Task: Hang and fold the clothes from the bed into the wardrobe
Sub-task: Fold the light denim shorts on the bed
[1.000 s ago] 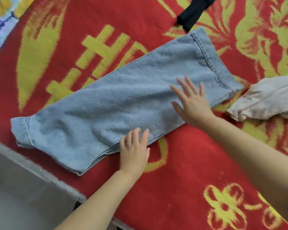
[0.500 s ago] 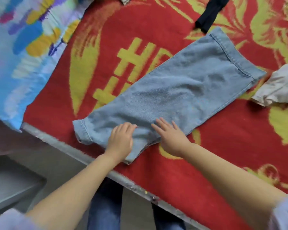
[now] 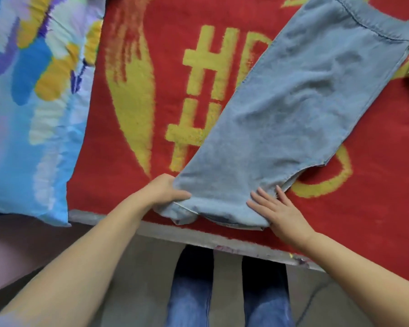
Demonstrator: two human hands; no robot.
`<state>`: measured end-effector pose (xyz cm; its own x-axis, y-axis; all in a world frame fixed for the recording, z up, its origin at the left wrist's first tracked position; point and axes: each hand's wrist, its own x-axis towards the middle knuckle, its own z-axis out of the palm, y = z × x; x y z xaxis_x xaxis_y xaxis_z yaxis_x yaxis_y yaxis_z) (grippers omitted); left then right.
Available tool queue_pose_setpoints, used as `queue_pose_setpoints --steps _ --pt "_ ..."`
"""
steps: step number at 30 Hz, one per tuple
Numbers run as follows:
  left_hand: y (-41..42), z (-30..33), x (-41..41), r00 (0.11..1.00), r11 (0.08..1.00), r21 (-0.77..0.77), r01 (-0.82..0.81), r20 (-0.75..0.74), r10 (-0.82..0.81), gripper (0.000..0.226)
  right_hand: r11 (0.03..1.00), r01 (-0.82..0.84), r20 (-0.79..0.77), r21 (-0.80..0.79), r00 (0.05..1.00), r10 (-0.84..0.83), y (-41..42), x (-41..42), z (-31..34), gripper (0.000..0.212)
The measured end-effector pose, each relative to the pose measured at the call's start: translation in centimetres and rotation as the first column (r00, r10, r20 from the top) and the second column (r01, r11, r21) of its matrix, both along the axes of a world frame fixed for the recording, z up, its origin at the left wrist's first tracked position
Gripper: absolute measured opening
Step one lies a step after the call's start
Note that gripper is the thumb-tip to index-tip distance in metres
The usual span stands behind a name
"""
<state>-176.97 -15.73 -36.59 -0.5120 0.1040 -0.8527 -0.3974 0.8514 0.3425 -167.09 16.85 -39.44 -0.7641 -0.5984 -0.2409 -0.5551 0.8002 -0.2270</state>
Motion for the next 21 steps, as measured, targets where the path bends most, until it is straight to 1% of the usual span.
queue_pose_setpoints --steps 1,2,3,4,5,6,7,8,9,10,11,12,13,14,15,16,17,18,19,20,21 --pt "-0.5 0.0 0.3 0.998 0.999 -0.015 0.036 0.044 -0.035 0.022 0.999 -0.030 0.006 0.034 1.000 0.030 0.4 0.5 -0.1 0.073" --pt "-0.9 -0.1 0.6 0.994 0.994 -0.061 0.088 0.074 -0.084 0.027 0.997 -0.046 0.040 0.068 0.998 0.043 0.5 0.9 -0.1 0.085" --pt "-1.2 -0.1 0.5 0.990 0.988 -0.091 0.125 0.076 -0.118 0.033 0.993 -0.046 0.073 0.107 0.997 0.038 0.5 1.2 -0.1 0.098" --pt "-1.5 -0.1 0.1 0.991 0.988 -0.076 0.135 0.025 -0.133 0.037 0.990 -0.032 0.078 0.141 0.997 0.021 0.4 1.4 0.1 0.104" --pt "-1.7 0.1 -0.6 0.987 0.990 -0.033 0.139 -0.075 -0.141 0.039 0.987 -0.009 0.064 0.159 0.998 -0.002 0.3 1.4 0.2 0.106" --pt "-2.1 0.1 -1.5 0.947 0.982 0.004 0.189 -0.265 -0.181 0.045 0.985 0.026 0.043 0.170 0.999 -0.034 0.3 1.4 0.4 0.106" --pt "-2.6 -0.2 -2.6 0.802 0.944 -0.044 0.327 -0.516 -0.302 0.058 0.982 0.070 0.016 0.176 0.997 -0.074 0.4 1.3 0.4 0.106" --pt "-3.2 -0.6 -3.8 0.554 0.851 -0.190 0.489 -0.686 -0.472 0.075 0.977 0.108 -0.015 0.183 0.994 -0.107 0.4 1.2 0.3 0.105" --pt "-3.5 -1.0 -4.9 0.293 0.709 -0.354 0.610 -0.730 -0.617 0.088 0.973 0.129 -0.051 0.189 0.991 -0.122 0.4 1.2 0.0 0.101" --pt "-3.4 -1.5 -5.8 0.086 0.543 -0.458 0.704 -0.705 -0.705 0.094 0.973 0.135 -0.077 0.186 0.989 -0.123 0.3 1.0 -0.3 0.095" --pt "-3.0 -2.1 -6.6 -0.072 0.392 -0.497 0.774 -0.684 -0.725 0.094 0.975 0.132 -0.102 0.177 0.988 -0.116 0.3 0.9 -0.7 0.091" --pt "-2.2 -2.7 -7.1 -0.184 0.276 -0.492 0.825 -0.697 -0.693 0.087 0.978 0.129 -0.115 0.164 0.987 -0.111 0.2 0.9 -1.2 0.092" --pt "-1.0 -3.1 -7.5 -0.272 0.161 -0.488 0.858 -0.698 -0.663 0.079 0.979 0.136 -0.112 0.154 0.986 -0.120 0.2 0.9 -1.4 0.096" --pt "0.1 -3.8 -7.7 -0.346 0.058 -0.487 0.872 -0.695 -0.630 0.071 0.979 0.151 -0.112 0.140 0.984 -0.136 0.3 1.1 -1.6 0.098" --pt "1.1 -4.2 -7.8 -0.401 -0.024 -0.485 0.874 -0.692 -0.601 0.065 0.978 0.174 -0.111 0.114 0.981 -0.162 0.4 1.3 -1.8 0.098" --pt "1.9 -4.7 -7.9 -0.440 -0.079 -0.487 0.870 -0.693 -0.571 0.061 0.978 0.193 -0.097 0.081 0.978 -0.185 0.5 1.4 -2.0 0.093" --pt "2.2 -5.0 -8.1 -0.428 -0.106 -0.454 0.885 -0.703 -0.568 0.059 0.977 0.205 -0.079 0.049 0.976 -0.201 0.6 1.6 -2.0 0.085" --pt "2.5 -5.0 -8.3 -0.384 -0.117 -0.392 0.913 -0.724 -0.573 0.058 0.977 0.213 -0.068 0.003 0.975 -0.213 0.8 1.7 -2.1 0.074" --pt "2.9 -4.5 -8.5 -0.315 -0.097 -0.320 0.943 -0.752 -0.580 0.057 0.971 0.234 -0.039 -0.054 0.971 -0.237 0.8 1.5 -1.8 0.066" --pt "3.0 -4.5 -8.8 -0.194 -0.052 -0.208 0.977 -0.750 -0.632 0.057 0.947 0.295 0.028 -0.130 0.955 -0.294 0.6 1.2 -1.4 0.061" --pt "3.3 -4.2 -9.0 -0.018 0.035 -0.061 0.998 -0.705 -0.709 0.058 0.889 0.411 0.159 -0.202 0.910 -0.384 0.4 0.7 -0.7 0.057"
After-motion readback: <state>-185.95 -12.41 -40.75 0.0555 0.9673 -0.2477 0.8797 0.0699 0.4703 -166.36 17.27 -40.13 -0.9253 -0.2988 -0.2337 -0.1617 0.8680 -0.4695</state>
